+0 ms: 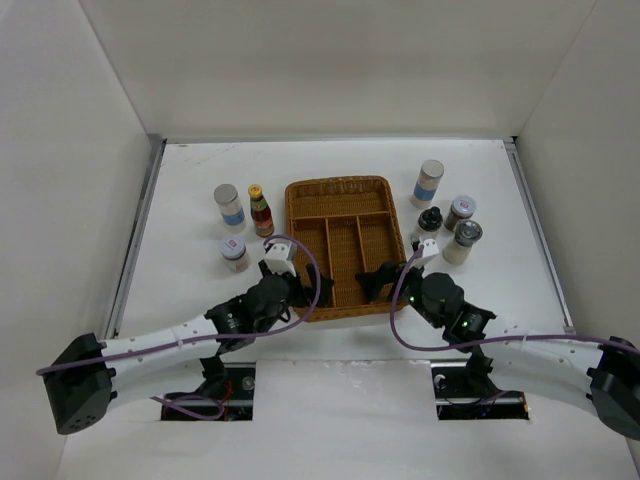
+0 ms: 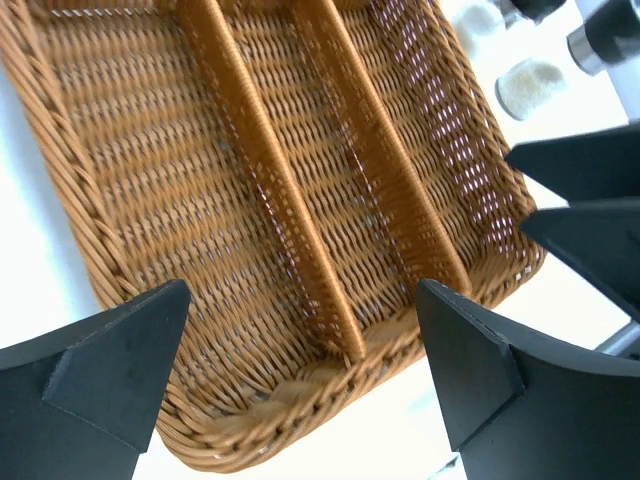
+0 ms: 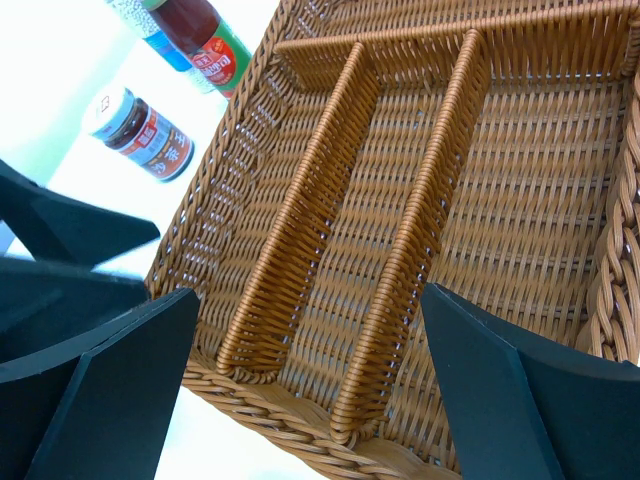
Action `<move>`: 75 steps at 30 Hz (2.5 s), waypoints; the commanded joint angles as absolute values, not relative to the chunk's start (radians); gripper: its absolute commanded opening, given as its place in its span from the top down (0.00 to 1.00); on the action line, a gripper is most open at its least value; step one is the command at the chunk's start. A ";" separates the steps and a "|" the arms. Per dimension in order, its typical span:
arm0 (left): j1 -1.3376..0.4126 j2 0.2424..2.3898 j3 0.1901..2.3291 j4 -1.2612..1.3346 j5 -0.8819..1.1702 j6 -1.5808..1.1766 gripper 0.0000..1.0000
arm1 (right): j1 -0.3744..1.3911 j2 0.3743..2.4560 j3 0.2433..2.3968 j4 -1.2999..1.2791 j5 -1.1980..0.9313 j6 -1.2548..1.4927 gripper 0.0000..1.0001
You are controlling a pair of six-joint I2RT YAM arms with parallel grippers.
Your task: Organize the condiment bottles
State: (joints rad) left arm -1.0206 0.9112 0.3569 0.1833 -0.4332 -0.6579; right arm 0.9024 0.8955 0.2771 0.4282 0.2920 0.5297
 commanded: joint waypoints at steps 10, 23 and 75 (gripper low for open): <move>-0.880 0.968 0.570 0.298 -0.497 -0.485 0.00 | 0.895 0.884 0.262 0.479 0.319 0.545 0.00; -0.624 1.143 0.853 0.250 -0.595 -0.340 0.57 | 0.924 0.796 0.250 0.465 0.396 0.520 0.45; -0.617 1.327 1.143 0.265 -0.710 -0.195 0.86 | 0.940 0.870 0.268 0.456 0.400 0.514 0.32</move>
